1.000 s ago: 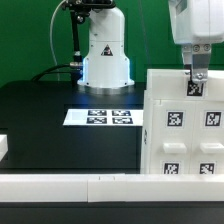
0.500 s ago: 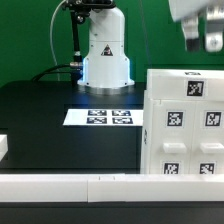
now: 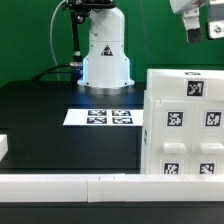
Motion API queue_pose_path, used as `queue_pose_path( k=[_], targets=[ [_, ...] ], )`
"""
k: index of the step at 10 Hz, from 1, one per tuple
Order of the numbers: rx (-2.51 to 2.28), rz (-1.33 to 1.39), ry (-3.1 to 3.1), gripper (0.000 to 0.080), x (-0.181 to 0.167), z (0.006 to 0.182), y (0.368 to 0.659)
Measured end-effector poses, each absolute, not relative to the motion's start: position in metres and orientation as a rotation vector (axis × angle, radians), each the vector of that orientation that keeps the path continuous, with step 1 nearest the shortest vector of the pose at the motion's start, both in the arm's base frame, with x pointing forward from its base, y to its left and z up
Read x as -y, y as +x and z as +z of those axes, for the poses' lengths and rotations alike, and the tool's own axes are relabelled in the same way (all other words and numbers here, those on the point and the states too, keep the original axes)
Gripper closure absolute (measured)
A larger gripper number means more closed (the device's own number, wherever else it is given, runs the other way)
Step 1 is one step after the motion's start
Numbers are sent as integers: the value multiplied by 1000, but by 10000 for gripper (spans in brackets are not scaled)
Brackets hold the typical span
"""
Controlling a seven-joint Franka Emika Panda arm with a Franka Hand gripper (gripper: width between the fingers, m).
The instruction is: Assemble cabinet
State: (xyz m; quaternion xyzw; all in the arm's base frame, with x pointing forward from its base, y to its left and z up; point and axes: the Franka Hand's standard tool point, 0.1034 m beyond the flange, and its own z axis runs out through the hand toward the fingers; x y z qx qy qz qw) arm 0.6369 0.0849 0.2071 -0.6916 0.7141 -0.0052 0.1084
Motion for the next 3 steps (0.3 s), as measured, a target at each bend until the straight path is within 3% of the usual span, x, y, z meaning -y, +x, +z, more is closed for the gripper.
queue_pose_path(
  k=[3],
  targets=[
    [-2097, -15, -2040, 4, -85, 206, 637]
  ],
)
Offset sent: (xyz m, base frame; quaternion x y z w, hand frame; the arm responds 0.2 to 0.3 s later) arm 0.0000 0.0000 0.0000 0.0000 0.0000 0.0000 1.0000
